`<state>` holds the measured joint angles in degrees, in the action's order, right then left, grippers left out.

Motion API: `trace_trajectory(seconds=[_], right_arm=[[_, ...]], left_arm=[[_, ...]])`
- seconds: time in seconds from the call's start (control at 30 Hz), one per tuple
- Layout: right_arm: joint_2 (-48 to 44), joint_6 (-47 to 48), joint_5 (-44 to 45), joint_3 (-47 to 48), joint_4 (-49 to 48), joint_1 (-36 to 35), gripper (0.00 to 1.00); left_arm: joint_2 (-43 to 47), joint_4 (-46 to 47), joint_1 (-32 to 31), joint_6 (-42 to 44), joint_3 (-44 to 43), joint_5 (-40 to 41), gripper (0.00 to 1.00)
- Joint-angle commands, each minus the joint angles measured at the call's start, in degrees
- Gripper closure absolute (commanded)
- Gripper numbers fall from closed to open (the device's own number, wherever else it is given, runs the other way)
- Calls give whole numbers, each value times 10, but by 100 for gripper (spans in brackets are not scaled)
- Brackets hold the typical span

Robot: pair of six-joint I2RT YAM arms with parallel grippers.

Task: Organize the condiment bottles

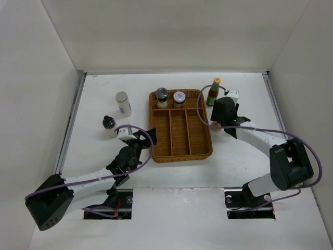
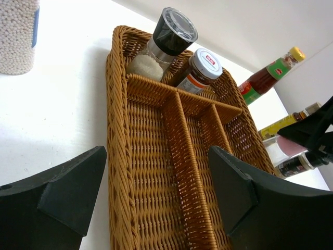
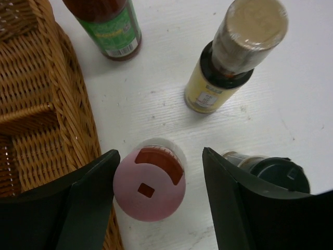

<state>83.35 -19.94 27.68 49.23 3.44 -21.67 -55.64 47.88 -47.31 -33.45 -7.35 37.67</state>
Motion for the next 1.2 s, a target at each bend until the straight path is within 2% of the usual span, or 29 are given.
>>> trace_trajectory(seconds=[0.0, 0.07, 0.17, 0.3, 0.4, 0.53, 0.83, 1.07, 1.17], right_arm=[[5, -9, -17, 23, -24, 3, 33], [8, -10, -19, 28, -21, 4, 42], [-9, -10, -11, 35, -23, 2, 61], [-67, 6, 39, 60, -30, -14, 63], [-71, 41, 51, 116, -20, -42, 63], [-13, 61, 38, 204, -20, -73, 62], [202, 72, -14, 366, -46, -75, 63], [255, 55, -23, 365, -36, -76, 61], [262, 47, -28, 348, -38, -76, 55]], left_arm=[[2, 35, 1, -6, -6, -4, 21], [4, 34, 1, -6, -6, -4, 21], [8, 31, 0, -6, -6, -4, 21], [5, 32, 1, -6, -6, -4, 21], [6, 32, 0, -6, -6, -5, 21], [4, 32, 2, -6, -6, -5, 21], [6, 31, 4, -6, -5, -6, 21], [2, 33, 5, -7, -5, -7, 21], [0, 34, 4, -9, -5, -13, 21]])
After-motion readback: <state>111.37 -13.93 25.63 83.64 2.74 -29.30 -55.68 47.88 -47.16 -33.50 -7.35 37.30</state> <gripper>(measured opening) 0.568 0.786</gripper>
